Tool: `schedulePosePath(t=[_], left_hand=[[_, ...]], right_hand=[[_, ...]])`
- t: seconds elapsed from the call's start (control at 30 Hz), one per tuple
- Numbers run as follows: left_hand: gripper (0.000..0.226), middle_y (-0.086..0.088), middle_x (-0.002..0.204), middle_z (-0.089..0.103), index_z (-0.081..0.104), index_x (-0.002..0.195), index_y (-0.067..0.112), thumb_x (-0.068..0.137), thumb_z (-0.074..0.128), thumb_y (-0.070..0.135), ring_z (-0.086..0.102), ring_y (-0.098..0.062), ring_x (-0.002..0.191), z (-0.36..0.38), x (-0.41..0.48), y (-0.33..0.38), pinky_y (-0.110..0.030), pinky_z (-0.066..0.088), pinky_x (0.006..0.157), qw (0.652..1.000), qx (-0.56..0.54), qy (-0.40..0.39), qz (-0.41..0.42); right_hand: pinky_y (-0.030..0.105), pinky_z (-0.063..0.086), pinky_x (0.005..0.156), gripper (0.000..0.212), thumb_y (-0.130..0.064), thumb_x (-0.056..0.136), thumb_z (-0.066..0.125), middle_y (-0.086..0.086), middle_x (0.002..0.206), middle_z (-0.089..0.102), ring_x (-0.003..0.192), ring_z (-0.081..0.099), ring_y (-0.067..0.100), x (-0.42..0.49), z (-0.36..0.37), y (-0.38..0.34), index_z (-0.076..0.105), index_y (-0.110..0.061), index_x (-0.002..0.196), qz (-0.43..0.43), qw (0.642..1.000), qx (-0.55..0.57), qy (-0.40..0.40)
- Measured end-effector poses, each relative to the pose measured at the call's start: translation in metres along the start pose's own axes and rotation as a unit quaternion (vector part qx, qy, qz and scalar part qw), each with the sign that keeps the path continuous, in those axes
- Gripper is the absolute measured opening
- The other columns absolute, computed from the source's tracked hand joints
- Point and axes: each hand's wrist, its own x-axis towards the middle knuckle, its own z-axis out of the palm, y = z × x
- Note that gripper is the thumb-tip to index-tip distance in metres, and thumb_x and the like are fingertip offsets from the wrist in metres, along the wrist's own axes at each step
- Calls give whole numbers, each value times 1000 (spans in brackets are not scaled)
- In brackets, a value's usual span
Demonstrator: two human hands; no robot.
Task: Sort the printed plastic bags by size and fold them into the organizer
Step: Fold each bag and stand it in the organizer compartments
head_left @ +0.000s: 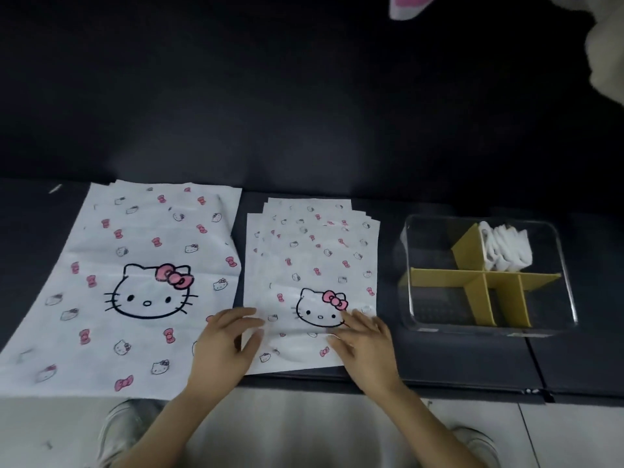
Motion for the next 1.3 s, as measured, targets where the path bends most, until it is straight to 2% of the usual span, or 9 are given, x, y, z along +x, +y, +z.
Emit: schedulePosePath(t=[0.1,0.27,0.4,0.5,0.67,0.83,0.93,1.07,1.3], left_hand=[[35,25,110,61,70,89,46,75,50,21,51,10,100,-10,0,9,-5,36,85,989,-129,-49,-58],[52,33,101,65,73,88,43,60,44,10,60,-3,95,-18,-7,8,-13,43,84,931,-297,-158,-143],[24,25,87,67,65,93,29,72,59,38,59,1,81,-7,-3,9,-8,40,73,959,-191,-175,-116],[23,2,64,51,55,75,18,90,59,34,45,-9,60,11,3,6,-22,35,60,970,-148,-122,-149],[24,-6,62,53,45,76,15,95,52,29,50,-25,62,27,20,11,-29,33,53,969,-70,-61,-228],[12,-6,67,64,45,89,18,98,47,27,56,-28,66,36,33,15,-25,34,52,969,-45,-31,-242],[11,3,63,61,45,94,19,98,45,29,56,-25,63,37,35,14,-23,34,51,969,-40,-31,-241],[25,5,59,50,46,109,12,97,46,34,51,-21,62,37,38,15,-28,33,53,976,8,-37,-216],[39,0,64,51,35,132,13,94,45,18,50,-16,58,34,44,16,-26,35,51,963,26,-121,-240]], right_hand=[[30,50,74,53,-59,90,44,-4,78,70,76,63,16,-8,-17,-5,71,-16,75,63,971,207,-98],[26,17,55,49,-31,93,59,-3,64,17,59,18,11,0,-45,-6,32,-12,57,176,885,362,-234],[21,22,49,42,-32,93,60,-9,59,31,57,24,10,16,-55,-6,55,-21,52,226,849,364,-309],[20,40,63,27,-42,96,49,-11,84,65,76,56,6,23,-57,-9,70,-28,84,269,832,397,-280],[39,52,88,46,-62,91,36,-5,102,73,97,69,15,25,-46,7,68,-33,105,378,715,554,-196],[34,51,70,12,-13,90,63,5,83,71,76,66,21,31,-28,12,68,-1,88,322,823,466,-39],[25,36,53,27,-11,91,58,13,61,55,57,43,16,44,-17,12,54,4,69,273,914,298,44],[14,32,46,43,-11,93,55,-7,51,39,47,32,7,65,-15,7,37,-23,57,235,940,241,64],[26,23,44,48,-11,91,56,-4,46,27,44,21,11,85,-9,11,25,-20,55,222,963,151,30]])
